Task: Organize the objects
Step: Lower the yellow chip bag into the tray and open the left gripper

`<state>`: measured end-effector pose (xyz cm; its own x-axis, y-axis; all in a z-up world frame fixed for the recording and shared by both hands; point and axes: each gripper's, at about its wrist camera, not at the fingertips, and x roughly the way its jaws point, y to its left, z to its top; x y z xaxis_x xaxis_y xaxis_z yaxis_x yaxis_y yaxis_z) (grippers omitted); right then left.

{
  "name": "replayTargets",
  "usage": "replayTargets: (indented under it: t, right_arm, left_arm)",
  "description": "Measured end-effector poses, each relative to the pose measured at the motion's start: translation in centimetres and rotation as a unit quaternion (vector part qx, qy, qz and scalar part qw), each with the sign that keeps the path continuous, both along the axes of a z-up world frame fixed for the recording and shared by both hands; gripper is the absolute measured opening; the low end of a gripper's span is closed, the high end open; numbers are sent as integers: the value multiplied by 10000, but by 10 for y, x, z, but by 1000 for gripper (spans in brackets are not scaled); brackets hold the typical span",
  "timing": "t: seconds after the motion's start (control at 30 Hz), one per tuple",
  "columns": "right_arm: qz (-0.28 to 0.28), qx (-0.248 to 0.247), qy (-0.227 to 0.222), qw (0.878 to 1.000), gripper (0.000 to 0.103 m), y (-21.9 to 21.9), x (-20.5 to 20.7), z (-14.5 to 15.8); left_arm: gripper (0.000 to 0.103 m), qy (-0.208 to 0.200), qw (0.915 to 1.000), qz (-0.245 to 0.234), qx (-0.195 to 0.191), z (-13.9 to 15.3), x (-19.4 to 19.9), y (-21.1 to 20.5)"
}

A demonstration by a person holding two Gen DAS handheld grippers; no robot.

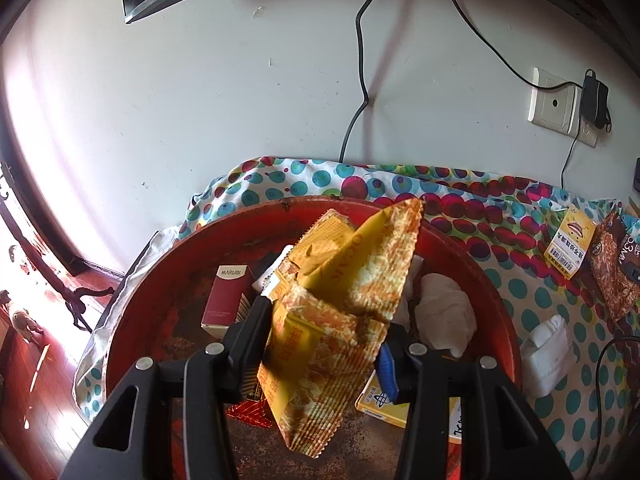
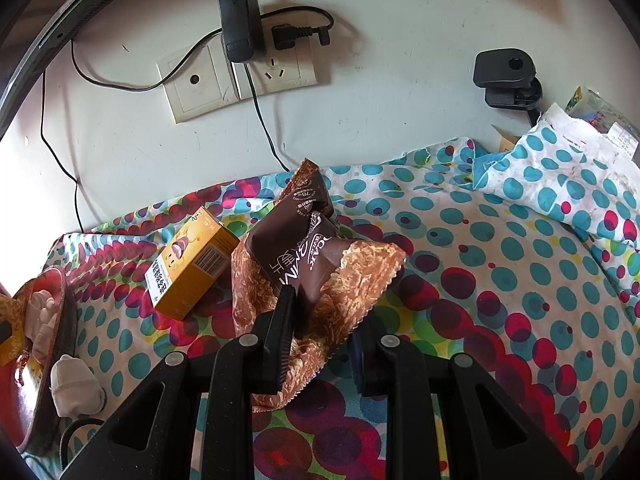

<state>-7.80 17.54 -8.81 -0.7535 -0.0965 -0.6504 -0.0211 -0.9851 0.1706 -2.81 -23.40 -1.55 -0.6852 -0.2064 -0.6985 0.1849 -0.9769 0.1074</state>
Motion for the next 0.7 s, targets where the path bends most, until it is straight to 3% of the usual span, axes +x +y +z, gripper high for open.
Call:
replayTargets:
  t: [0.43, 0.7]
  right_arm:
    - [-21, 6, 20, 10000, 22, -1, 1, 0]
    - [-196, -104, 94, 9997, 22, 9, 3, 4]
  left_arm:
    - [54, 11, 10000, 26, 35, 4, 2, 1]
    - [58, 122, 9995, -70, 292, 10, 4, 2]
